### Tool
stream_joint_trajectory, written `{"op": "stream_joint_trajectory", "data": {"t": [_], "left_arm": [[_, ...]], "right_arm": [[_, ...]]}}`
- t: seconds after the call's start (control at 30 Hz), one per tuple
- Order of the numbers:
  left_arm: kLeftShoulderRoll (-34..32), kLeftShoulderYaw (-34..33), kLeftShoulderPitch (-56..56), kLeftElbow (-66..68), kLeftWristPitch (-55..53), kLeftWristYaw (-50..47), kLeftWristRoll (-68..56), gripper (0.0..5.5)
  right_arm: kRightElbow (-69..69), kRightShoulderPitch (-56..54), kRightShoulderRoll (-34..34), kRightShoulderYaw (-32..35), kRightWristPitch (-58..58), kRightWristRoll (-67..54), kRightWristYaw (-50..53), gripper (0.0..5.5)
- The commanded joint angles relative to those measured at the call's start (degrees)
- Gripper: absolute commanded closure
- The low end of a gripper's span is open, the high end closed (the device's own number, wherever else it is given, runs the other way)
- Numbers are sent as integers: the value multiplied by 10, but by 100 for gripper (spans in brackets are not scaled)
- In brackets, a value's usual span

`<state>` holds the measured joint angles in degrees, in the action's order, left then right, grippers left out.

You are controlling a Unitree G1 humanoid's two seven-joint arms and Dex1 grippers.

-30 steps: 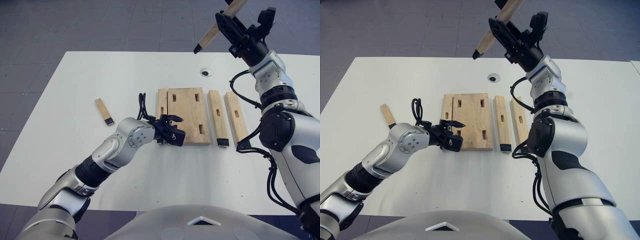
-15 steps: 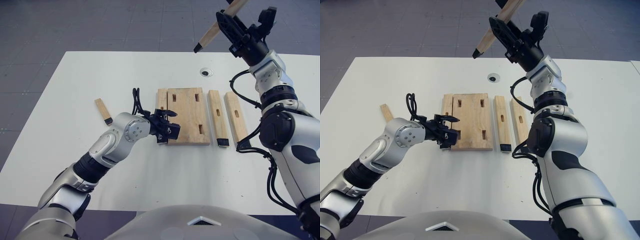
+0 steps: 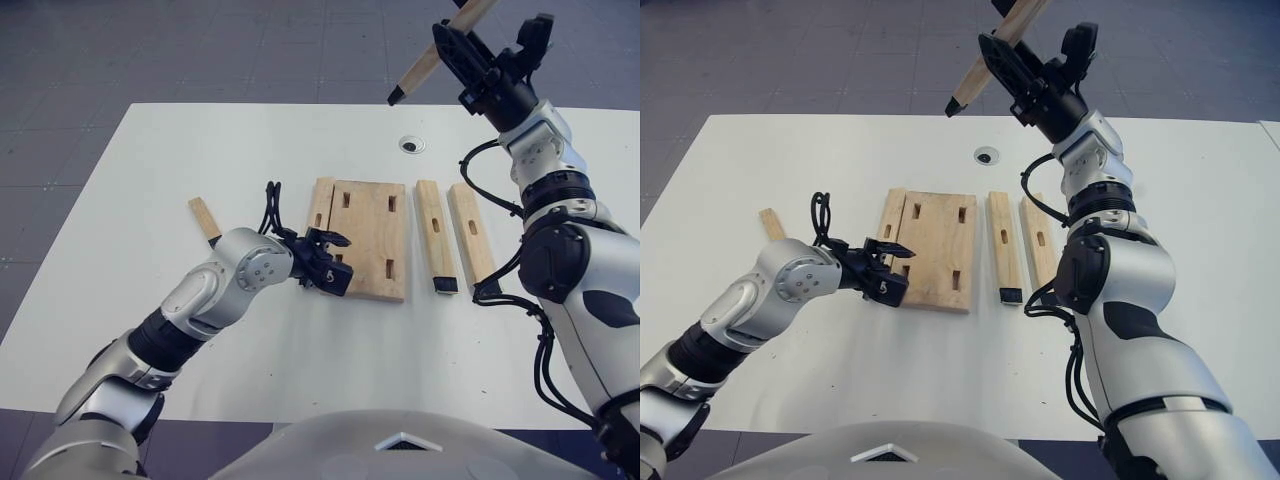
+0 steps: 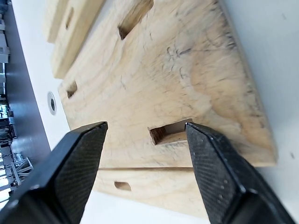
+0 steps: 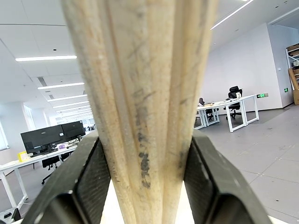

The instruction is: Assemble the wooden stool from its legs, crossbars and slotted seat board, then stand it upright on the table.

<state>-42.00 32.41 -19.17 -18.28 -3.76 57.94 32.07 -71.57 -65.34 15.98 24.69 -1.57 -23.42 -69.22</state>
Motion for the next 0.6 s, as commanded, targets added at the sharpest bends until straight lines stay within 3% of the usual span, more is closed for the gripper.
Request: {"op": "stream_joint_trajectory", "data": {"t": [0.03, 0.33, 0.6], "left_arm": [[-10, 0, 18, -4, -2, 28, -3, 241], [28, -9, 21, -34, -44, 30, -5, 241], [12, -28, 22, -31, -41, 34, -12, 241]], "right_arm": [[10, -4, 7, -1, 5, -2, -4, 345], [11, 16, 13, -59, 9, 52, -10, 345], [38, 70, 43, -108, 9, 74, -153, 345]]}}
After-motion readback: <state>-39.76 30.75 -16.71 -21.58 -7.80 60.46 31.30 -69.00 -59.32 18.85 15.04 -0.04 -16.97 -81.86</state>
